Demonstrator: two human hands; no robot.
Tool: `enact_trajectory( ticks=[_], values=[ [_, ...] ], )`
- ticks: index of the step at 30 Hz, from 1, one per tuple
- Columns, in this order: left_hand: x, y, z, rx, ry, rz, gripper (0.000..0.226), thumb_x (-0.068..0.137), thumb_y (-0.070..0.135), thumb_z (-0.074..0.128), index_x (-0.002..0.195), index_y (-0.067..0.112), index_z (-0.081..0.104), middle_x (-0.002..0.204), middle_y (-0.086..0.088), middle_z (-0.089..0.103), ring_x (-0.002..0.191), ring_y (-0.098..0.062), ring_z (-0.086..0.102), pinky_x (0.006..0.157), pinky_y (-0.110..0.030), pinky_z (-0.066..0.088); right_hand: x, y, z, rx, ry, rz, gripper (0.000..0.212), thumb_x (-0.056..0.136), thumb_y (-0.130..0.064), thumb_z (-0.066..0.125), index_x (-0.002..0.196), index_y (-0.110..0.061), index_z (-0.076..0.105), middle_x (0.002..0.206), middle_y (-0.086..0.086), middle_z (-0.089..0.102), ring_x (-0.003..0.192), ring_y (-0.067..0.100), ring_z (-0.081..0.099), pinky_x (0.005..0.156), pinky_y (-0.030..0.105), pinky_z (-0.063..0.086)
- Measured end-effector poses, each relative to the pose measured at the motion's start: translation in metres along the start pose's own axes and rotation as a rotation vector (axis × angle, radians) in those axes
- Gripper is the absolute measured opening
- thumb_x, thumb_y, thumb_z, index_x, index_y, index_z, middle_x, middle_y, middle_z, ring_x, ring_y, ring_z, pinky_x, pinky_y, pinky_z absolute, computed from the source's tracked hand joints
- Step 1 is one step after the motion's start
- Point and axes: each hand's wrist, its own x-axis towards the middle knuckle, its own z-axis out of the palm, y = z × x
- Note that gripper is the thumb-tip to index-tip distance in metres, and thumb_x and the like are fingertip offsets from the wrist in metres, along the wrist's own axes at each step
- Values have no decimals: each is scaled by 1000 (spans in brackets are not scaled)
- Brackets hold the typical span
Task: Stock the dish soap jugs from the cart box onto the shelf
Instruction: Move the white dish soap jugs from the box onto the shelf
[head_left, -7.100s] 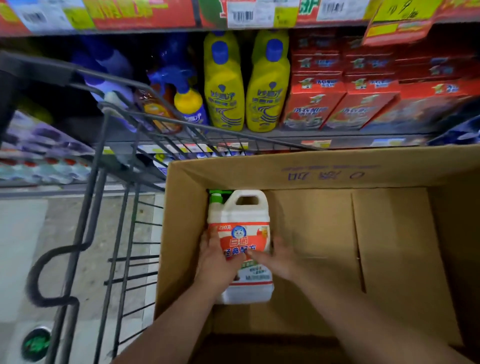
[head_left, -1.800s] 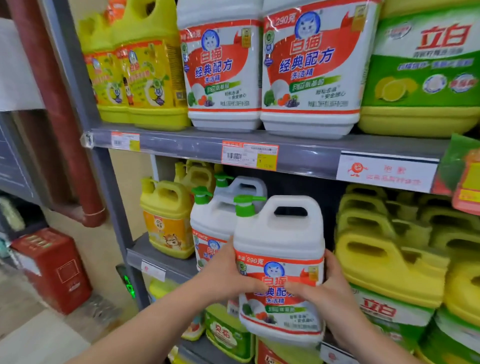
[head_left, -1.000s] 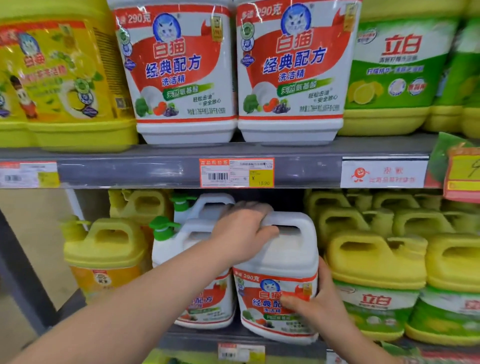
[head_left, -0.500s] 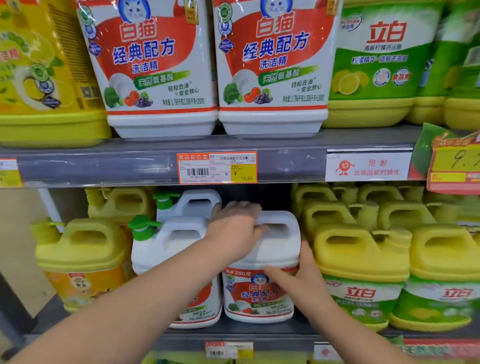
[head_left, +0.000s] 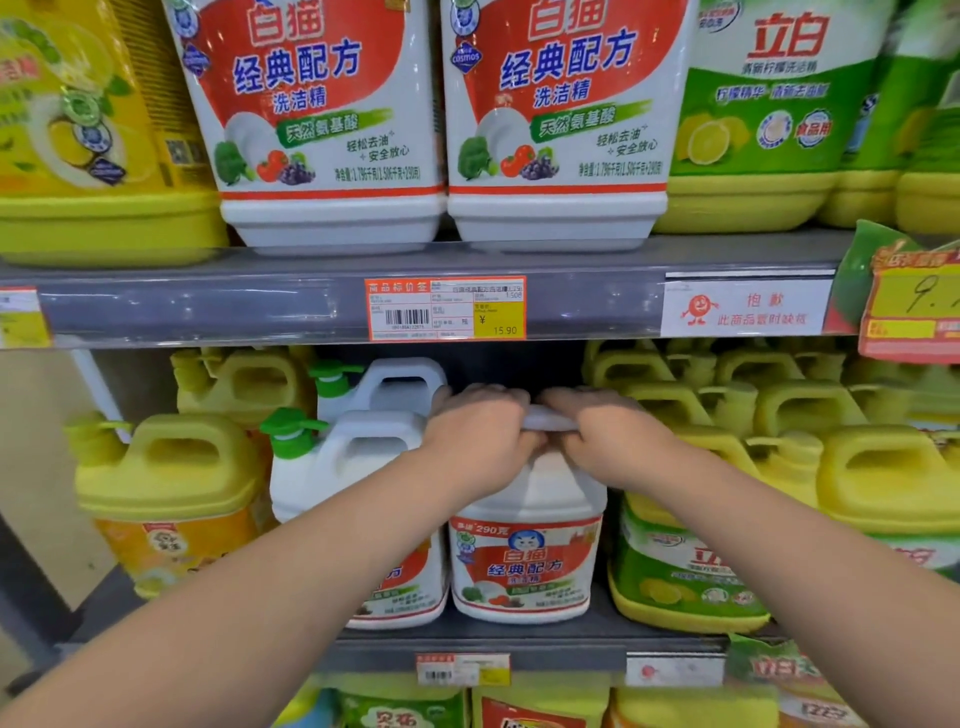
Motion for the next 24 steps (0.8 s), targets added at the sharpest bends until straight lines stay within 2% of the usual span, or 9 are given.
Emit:
enact_trajectory(
  ticks=[5,6,8,11,14,16,20,24],
  values=[
    [-3,-1,-1,-44,-24,24,33,88,46,50,104,18,57,108,-6,61,111,-29,50,90,-40,30,-5,3,-1,-19,4,-61,23,90,-18,50,112,-20,55,113,12,61,105,30,58,80,34,48],
    [-5,-3,-1,-39,-35,35,38,88,50,49,110,20,56,114,-5,61,115,-28,48,96,-43,28,-6,3,-1,1,-1,-76,25,90,-18,50,115,-21,55,115,12,62,107,30,57,82,34,47],
    [-10,-11,-2,-14,-47,49,54,87,57,46,129,24,48,134,-2,53,129,-26,39,109,-53,16,-6,4,-2,44,-5,-92,34,90,-20,52,124,-22,54,124,11,60,115,30,54,88,33,45],
    [-24,-37,-7,5,32,27,69,85,63,43,143,25,35,148,0,40,138,-22,29,114,-54,6,-6,3,-1,16,23,-69,42,90,-29,52,132,-26,49,131,9,55,120,29,50,95,37,44],
    [-40,-68,-14,56,122,-33,75,78,69,45,138,24,42,144,0,45,135,-23,34,114,-49,13,-5,-7,2,-42,81,-108,49,86,-30,50,136,-29,44,135,3,49,123,28,48,98,39,44],
    [-49,-87,-16,100,90,-91,83,71,74,47,138,25,41,143,0,45,134,-23,35,112,-47,18,-3,-14,5,-77,76,-128,58,85,-28,48,141,-33,36,143,1,44,127,27,46,100,38,43],
    [-56,-112,-16,172,-25,-149,91,66,78,53,140,29,35,142,-2,48,130,-23,43,106,-38,27,3,-20,6,-169,52,-129,55,83,-24,44,137,-35,40,135,0,53,117,26,53,87,34,47],
    [-55,-114,-10,202,32,-130,82,64,79,53,128,29,43,132,0,55,122,-21,49,99,-35,30,5,-20,10,-236,104,-109,51,85,-25,44,135,-34,42,128,1,56,109,27,58,78,33,48]
  ],
)
